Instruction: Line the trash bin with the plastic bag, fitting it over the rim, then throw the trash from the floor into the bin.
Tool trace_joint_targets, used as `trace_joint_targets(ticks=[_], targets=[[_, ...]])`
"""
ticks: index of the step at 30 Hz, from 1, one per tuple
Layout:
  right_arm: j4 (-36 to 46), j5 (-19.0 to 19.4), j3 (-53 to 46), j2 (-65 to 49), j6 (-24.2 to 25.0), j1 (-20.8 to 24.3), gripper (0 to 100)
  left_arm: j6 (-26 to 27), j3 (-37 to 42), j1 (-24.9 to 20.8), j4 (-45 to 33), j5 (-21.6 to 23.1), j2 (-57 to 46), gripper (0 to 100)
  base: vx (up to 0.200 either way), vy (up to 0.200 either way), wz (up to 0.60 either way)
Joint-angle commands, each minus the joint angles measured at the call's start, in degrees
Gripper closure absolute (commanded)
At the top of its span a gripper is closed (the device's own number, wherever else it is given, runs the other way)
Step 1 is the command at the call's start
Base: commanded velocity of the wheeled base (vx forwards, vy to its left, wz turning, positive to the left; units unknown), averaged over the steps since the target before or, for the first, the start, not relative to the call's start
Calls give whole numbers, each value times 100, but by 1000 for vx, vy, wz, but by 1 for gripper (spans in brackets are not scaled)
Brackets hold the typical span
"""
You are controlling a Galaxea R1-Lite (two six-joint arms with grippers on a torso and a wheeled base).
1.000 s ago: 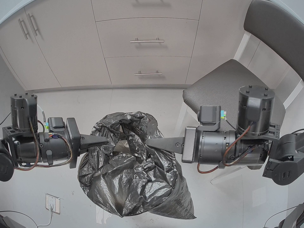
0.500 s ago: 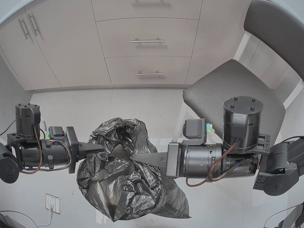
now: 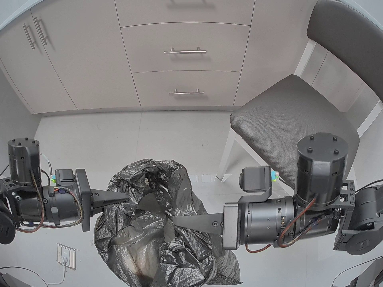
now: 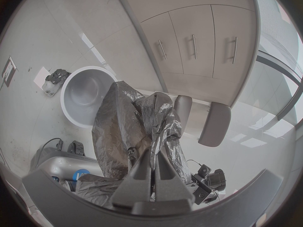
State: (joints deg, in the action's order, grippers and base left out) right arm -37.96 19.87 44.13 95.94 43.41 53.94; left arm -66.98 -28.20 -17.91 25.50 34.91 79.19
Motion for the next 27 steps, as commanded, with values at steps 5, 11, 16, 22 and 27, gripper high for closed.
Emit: trace_joint_targets(ticks=[5, 11, 16, 22, 27], targets=[[263, 8, -1, -49, 1, 283, 100, -61, 306, -20, -37, 42, -448, 100, 0, 0, 0], [412, 17, -10, 21, 10, 345, 100, -44, 517, -29, -45, 51, -431, 100, 0, 0, 0], [421, 17, -1, 144, 10, 494, 100, -52, 631, -29, -54, 59, -378, 100, 0, 0, 0], [421, 26, -1, 162, 80, 556, 100, -61, 816, -11, -54, 59, -440, 100, 0, 0, 0], [430, 166, -36, 109, 238, 591, 100, -61, 912, -20, -72, 59, -545, 100, 0, 0, 0]])
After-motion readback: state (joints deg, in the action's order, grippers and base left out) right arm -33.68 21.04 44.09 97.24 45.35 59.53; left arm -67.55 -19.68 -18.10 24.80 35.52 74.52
